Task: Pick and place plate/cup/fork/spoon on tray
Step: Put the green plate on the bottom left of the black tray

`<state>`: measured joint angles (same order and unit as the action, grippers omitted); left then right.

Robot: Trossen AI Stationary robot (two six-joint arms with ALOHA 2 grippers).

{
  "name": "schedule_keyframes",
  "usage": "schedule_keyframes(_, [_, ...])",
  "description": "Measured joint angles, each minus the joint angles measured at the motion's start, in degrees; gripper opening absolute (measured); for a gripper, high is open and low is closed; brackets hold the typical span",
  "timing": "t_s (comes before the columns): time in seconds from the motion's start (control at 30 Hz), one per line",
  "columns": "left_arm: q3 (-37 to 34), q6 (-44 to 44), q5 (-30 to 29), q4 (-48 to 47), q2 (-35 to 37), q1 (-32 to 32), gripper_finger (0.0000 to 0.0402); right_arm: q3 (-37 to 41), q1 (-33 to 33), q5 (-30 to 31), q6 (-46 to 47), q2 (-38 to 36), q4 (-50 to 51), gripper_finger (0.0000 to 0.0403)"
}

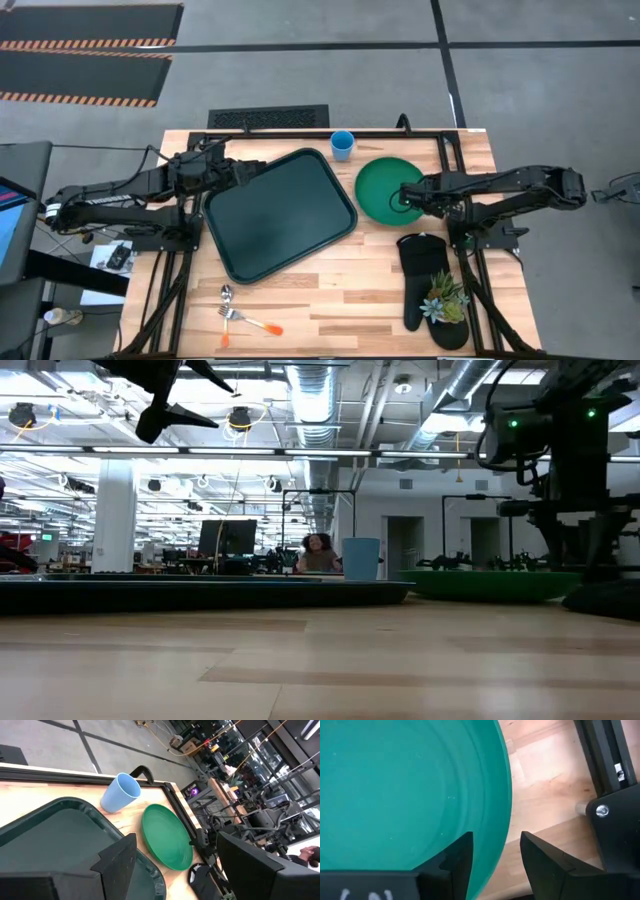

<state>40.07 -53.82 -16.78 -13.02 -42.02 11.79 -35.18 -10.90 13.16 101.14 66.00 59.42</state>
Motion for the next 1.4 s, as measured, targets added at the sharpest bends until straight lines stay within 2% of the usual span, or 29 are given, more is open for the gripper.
schedule_keyframes(0.27, [0.0,0.1,0.0,0.0,0.0,0.0,0.0260,-0.1,-1.2,1.9,1.1,2.0,-1.5,0.0177])
schedule_keyframes(0.57, [0.0,1.1,0.0,-0.6,0.0,0.0,0.0260,0.0,-2.4,0.3,1.0,10.0,-6.7,0.0168])
schedule_keyframes(0.8, [0.0,1.0,-0.1,-0.6,0.0,0.0,0.0260,-0.1,-1.6,0.1,0.8,12.8,-9.6,0.0164])
schedule_keyframes(0.93, [0.0,0.7,-0.1,-0.6,0.0,0.0,0.0260,-0.3,-1.6,-0.6,1.5,14.1,-9.8,0.0130])
schedule_keyframes(1.17, [0.0,0.7,-0.1,-0.6,0.0,0.0,0.0260,-0.3,-1.1,0.7,4.3,12.6,-10.4,0.0019])
schedule_keyframes(1.4, [0.0,0.7,-0.1,-0.6,0.0,0.0,0.0260,0.0,-0.8,4.2,6.6,3.2,-8.6,0.0008])
